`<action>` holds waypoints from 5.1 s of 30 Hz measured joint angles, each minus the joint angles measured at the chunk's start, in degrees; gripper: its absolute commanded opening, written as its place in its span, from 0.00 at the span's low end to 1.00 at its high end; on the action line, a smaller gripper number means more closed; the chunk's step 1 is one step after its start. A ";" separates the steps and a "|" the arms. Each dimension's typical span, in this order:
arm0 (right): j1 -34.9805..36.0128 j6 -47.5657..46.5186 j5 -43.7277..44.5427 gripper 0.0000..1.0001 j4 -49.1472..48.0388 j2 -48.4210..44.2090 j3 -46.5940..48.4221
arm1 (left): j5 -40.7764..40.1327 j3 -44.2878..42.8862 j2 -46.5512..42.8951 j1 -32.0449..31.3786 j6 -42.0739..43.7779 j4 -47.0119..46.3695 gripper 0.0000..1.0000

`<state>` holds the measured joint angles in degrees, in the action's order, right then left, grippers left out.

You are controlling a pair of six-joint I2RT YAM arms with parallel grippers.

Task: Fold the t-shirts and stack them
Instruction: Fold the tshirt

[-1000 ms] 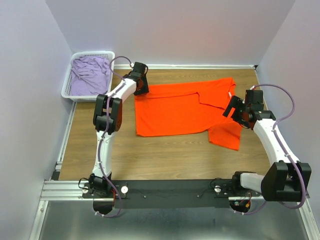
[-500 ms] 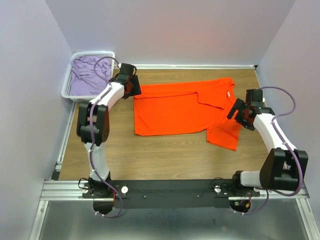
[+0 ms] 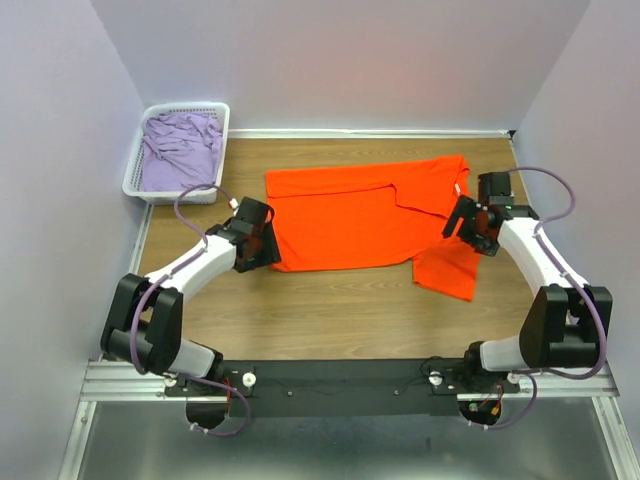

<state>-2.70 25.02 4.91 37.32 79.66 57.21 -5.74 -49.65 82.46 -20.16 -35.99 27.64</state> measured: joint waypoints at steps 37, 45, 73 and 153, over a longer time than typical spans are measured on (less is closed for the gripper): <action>5.27 -0.70 6.27 0.90 0.59 0.55 0.07 | -0.31 4.55 4.31 -1.99 -5.88 -7.50 0.31; 4.11 -1.05 10.54 0.88 0.61 -0.61 0.07 | -0.31 5.35 4.00 -1.97 -5.75 -8.26 0.00; -13.92 5.03 -12.52 0.51 -8.79 10.91 -4.09 | 0.26 5.01 1.55 4.35 3.93 -4.00 0.00; -13.49 5.42 -19.17 0.03 2.89 35.23 29.20 | 9.33 -22.18 21.81 13.68 14.56 -3.52 0.00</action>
<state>-16.19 30.44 -14.26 40.21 114.89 86.41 3.60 -71.83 104.27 -6.48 -21.43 24.12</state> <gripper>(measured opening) 0.025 0.007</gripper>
